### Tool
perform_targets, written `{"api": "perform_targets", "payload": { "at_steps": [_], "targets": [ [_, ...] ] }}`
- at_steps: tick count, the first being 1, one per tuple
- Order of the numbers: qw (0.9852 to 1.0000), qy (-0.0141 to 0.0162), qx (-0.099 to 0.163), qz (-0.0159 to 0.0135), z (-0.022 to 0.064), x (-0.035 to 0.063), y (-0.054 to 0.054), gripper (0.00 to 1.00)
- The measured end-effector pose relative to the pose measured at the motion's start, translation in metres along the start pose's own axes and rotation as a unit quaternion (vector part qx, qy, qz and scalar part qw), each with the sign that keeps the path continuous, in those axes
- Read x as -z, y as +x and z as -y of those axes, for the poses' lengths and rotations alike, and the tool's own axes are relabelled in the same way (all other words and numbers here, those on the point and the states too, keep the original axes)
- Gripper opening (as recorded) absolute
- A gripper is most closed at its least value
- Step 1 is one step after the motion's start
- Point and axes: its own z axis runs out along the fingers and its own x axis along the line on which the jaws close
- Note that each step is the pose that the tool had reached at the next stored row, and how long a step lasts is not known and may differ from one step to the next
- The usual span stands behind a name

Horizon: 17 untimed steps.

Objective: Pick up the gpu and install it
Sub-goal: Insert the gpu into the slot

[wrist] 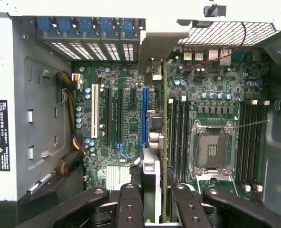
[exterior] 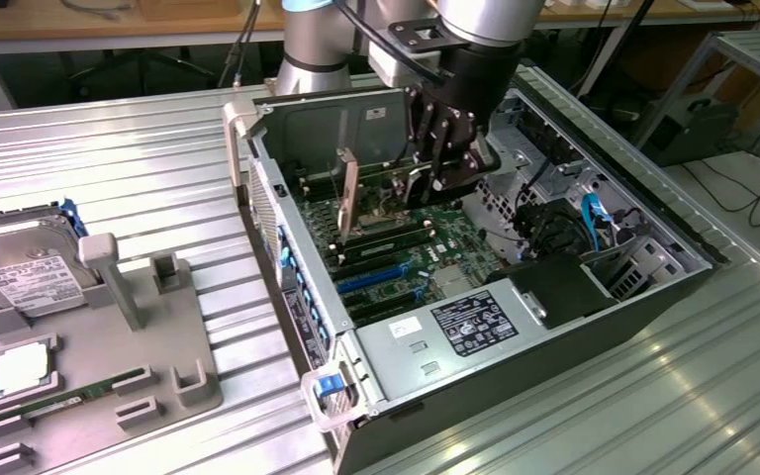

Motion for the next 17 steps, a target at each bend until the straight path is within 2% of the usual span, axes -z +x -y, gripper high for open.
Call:
{"api": "perform_targets", "payload": {
  "at_steps": [17],
  "targets": [
    [1.0, -0.0004, 0.0, -0.0004, 0.0001, -0.016, 0.0, 0.28]
  ]
}}
